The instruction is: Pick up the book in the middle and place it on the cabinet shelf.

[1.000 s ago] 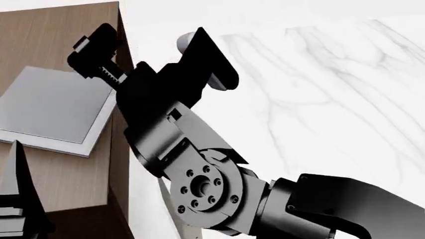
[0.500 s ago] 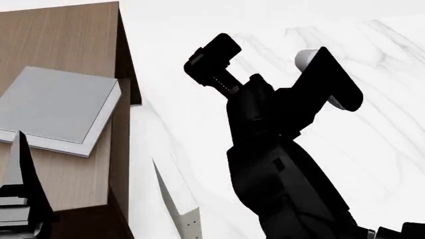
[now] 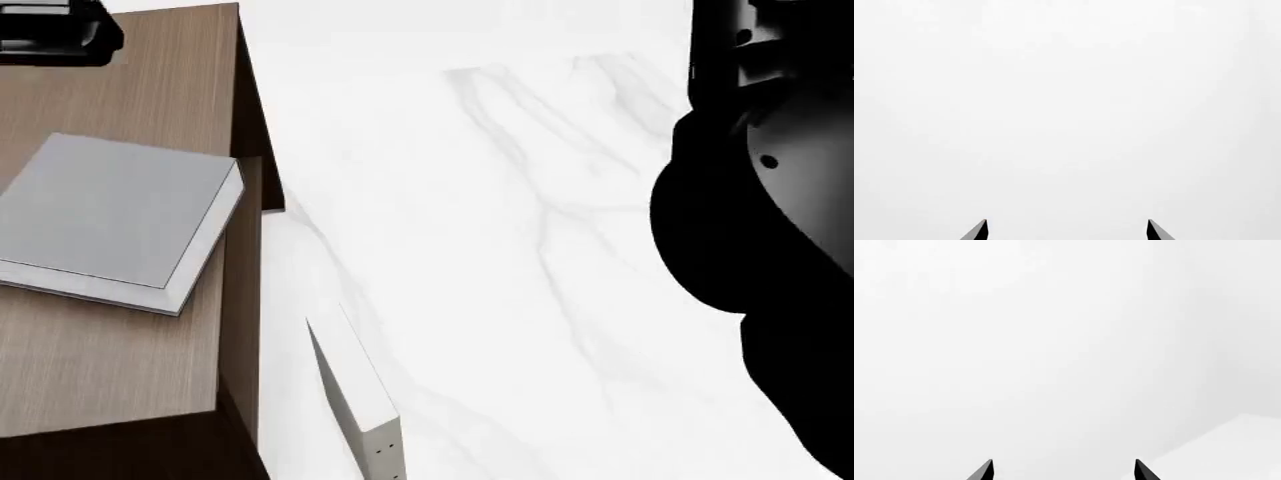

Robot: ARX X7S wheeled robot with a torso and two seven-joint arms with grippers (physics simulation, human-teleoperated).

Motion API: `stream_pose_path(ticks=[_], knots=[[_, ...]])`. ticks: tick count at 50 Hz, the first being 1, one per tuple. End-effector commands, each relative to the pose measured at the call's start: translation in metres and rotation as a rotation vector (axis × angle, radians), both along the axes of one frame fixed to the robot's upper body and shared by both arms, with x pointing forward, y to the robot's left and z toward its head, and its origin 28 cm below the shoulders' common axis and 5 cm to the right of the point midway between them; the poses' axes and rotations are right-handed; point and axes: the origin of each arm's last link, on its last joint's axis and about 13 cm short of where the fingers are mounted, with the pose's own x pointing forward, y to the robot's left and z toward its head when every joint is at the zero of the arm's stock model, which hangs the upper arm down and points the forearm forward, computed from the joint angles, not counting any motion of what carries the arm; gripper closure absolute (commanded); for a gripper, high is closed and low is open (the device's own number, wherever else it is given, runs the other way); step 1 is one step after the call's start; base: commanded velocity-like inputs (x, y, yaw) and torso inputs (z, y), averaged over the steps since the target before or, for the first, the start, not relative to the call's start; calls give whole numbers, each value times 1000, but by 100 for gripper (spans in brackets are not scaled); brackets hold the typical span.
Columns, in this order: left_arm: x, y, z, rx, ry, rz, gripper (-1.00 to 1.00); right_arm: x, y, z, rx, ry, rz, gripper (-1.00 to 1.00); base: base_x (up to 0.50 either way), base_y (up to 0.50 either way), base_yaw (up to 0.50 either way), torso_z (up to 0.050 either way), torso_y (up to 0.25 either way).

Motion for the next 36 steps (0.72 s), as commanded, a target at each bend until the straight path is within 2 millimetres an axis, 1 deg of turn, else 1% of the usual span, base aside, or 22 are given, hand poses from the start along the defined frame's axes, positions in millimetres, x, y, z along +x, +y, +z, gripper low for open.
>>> stream_pose_path(ticks=[1,5,8,12,23,36], knots=[[16,-2,62,22,-89,-1,-100,-9,-12,44,-80,-119,-93,-100,0,0,0,0,0],[17,-2,69,32,-99,5,-100,-11,-12,55,-83,-139,-90,-100,0,0,0,0,0],[19,-2,73,34,-104,9,-100,-11,-12,58,-87,-144,-92,-100,0,0,0,0,0],[18,-2,77,33,-111,6,-100,-12,-12,55,-91,-143,-87,-100,0,0,0,0,0],[20,-1,80,36,-111,14,-100,-16,-13,51,-88,-137,-78,-100,0,0,0,0,0],[26,-3,75,29,-99,0,-100,-11,-14,43,-84,-118,-69,-100,0,0,0,0,0]])
